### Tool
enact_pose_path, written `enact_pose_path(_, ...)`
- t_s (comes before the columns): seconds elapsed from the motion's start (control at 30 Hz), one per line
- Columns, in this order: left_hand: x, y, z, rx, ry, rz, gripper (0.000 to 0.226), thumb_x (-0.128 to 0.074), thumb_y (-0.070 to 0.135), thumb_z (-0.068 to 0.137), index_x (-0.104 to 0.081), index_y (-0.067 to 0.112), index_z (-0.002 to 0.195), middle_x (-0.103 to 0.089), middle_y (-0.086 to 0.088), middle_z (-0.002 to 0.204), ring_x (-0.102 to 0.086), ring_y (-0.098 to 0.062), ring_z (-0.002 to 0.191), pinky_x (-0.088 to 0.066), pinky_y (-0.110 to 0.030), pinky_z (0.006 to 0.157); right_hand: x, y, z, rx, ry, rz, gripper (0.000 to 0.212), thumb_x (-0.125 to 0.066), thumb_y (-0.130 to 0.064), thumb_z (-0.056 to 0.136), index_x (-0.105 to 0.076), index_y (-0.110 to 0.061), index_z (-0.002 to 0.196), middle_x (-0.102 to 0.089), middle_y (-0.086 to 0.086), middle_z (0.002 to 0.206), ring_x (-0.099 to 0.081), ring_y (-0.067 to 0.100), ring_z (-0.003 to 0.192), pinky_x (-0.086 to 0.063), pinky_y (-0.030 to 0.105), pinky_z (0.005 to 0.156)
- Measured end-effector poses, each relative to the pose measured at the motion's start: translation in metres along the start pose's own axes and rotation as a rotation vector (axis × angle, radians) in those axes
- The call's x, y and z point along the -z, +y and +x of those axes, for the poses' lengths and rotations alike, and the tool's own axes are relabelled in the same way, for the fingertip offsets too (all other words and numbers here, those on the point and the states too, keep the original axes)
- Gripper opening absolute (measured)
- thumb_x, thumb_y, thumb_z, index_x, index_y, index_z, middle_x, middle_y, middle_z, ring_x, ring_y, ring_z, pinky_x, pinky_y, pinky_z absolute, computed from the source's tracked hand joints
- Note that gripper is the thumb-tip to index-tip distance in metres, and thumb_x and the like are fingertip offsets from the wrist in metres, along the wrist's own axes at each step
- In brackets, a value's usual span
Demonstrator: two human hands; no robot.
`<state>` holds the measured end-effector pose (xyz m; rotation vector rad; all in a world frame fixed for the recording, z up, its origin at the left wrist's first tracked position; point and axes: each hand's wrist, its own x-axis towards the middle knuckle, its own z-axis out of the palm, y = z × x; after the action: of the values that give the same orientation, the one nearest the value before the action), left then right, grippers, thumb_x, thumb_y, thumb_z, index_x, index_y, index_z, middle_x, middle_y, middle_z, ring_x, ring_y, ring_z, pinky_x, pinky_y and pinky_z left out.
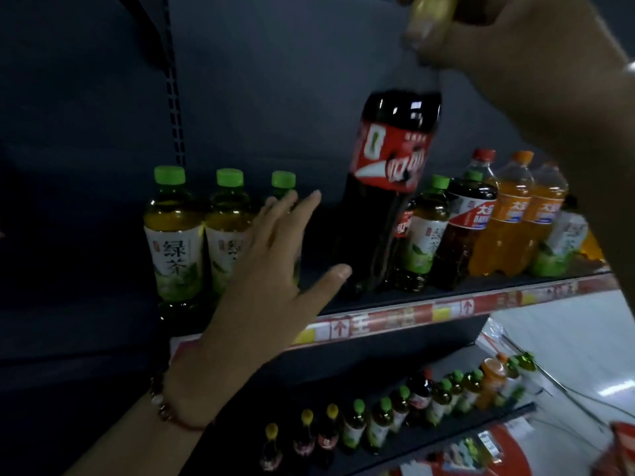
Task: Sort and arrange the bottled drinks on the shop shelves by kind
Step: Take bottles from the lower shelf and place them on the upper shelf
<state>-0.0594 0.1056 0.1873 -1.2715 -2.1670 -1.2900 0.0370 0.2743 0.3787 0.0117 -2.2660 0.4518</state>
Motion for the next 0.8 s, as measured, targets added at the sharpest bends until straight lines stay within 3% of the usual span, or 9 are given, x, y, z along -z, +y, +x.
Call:
enact_pose_path(0.07, -0.005, 0.031, -0.02, 0.115, -0.056, -0.391, 0.077, -0.064, 0.058, 0.081, -0.018, 0.061, 0.143, -0.03, 0.038, 0.146, -0.026, 0.014, 0.136, -0.025, -0.014, 0.105, 0.001, -0.004, -0.028, 0.005, -0.095, 0.068, 0.026, -0.06, -0.034, 0.091, -0.058, -0.037, 0.117, -0.064, -0.019, 0.105, -0.062, -0.01, 0.091, -0.049, 0.009, 0.082)
enact_pose_path(0.13, -0.019, 0.059, -0.041, 0.192, -0.114, -0.64, 0.079, -0.073, 0.047, 0.074, -0.025, 0.068, 0.133, -0.049, 0.037, 0.132, -0.046, 0.015, 0.122, -0.042, -0.008, 0.092, 0.0, -0.003, -0.061, -0.012, -0.181, 0.159, 0.027, -0.063, -0.032, 0.09, -0.061, -0.037, 0.117, -0.068, -0.017, 0.103, -0.064, -0.007, 0.092, -0.05, 0.009, 0.08)
enact_pose_path(0.23, -0.052, 0.086, -0.073, 0.328, -0.111, -0.81, 0.077, -0.077, 0.032, 0.068, -0.04, 0.05, 0.133, -0.063, 0.028, 0.117, -0.06, 0.009, 0.106, -0.048, -0.006, 0.08, -0.008, 0.009, -0.114, -0.067, -0.241, 0.255, 0.027, -0.064, -0.033, 0.088, -0.061, -0.041, 0.113, -0.069, -0.017, 0.102, -0.065, -0.005, 0.092, -0.051, 0.012, 0.079)
enact_pose_path(0.37, -0.095, 0.109, -0.115, 0.529, -0.097, -0.852, 0.064, -0.079, 0.023, 0.07, -0.053, 0.032, 0.127, -0.07, 0.015, 0.107, -0.067, 0.0, 0.097, -0.051, -0.01, 0.073, -0.015, 0.041, -0.193, -0.208, -0.214, 0.369, 0.039, -0.059, -0.039, 0.09, -0.053, -0.042, 0.128, -0.064, -0.022, 0.11, -0.06, -0.007, 0.101, -0.048, 0.008, 0.081)
enact_pose_path(0.47, -0.131, 0.129, -0.145, 0.672, -0.046, -0.905, 0.052, -0.079, 0.025, 0.07, -0.06, 0.027, 0.118, -0.073, 0.005, 0.101, -0.07, -0.008, 0.092, -0.053, -0.017, 0.072, -0.014, 0.069, -0.277, -0.444, -0.376, 0.578, 0.046, -0.052, -0.046, 0.09, -0.045, -0.043, 0.135, -0.06, -0.026, 0.117, -0.055, -0.012, 0.108, -0.047, 0.008, 0.083)
enact_pose_path(0.53, -0.157, 0.146, -0.165, 0.789, 0.011, -0.962, 0.049, -0.081, 0.029, 0.067, -0.063, 0.027, 0.113, -0.075, -0.001, 0.1, -0.072, -0.016, 0.092, -0.056, -0.025, 0.075, -0.01, 0.085, -0.342, -0.655, -0.544, 0.922, 0.042, -0.05, -0.049, 0.091, -0.05, -0.036, 0.132, -0.066, -0.014, 0.12, -0.062, 0.002, 0.109, -0.051, 0.021, 0.088)
enact_pose_path(0.63, -0.194, 0.175, -0.193, 0.975, 0.096, -1.036, 0.044, -0.078, 0.036, 0.063, -0.068, 0.023, 0.104, -0.073, -0.013, 0.095, -0.071, -0.028, 0.086, -0.058, -0.039, 0.074, 0.008, 0.101, -0.426, -1.001, -0.748, 1.249, 0.055, -0.058, -0.059, 0.081, -0.057, -0.027, 0.127, -0.07, 0.011, 0.107, -0.069, 0.02, 0.086, -0.054, 0.032, 0.071)
enact_pose_path(0.7, -0.215, 0.199, -0.212, 1.027, 0.095, -1.009, 0.047, -0.072, 0.042, 0.065, -0.068, 0.021, 0.107, -0.073, -0.012, 0.098, -0.072, -0.028, 0.088, -0.058, -0.04, 0.076, 0.025, 0.109, -0.465, -1.13, -0.737, 1.306, 0.06, -0.072, -0.042, 0.072, -0.057, -0.02, 0.126, -0.07, 0.012, 0.1, -0.068, 0.022, 0.081, -0.053, 0.03, 0.07)
enact_pose_path(0.8, -0.238, 0.227, -0.238, 1.004, 0.063, -0.851, 0.043, -0.068, 0.045, 0.077, -0.066, 0.019, 0.112, -0.073, -0.008, 0.101, -0.072, -0.025, 0.093, -0.058, -0.036, 0.076, 0.053, 0.109, -0.5, -1.147, -0.712, 1.159, 0.037, -0.068, -0.021, 0.076, -0.061, -0.016, 0.111, -0.066, 0.006, 0.075, -0.059, 0.013, 0.06, -0.047, 0.022, 0.055)
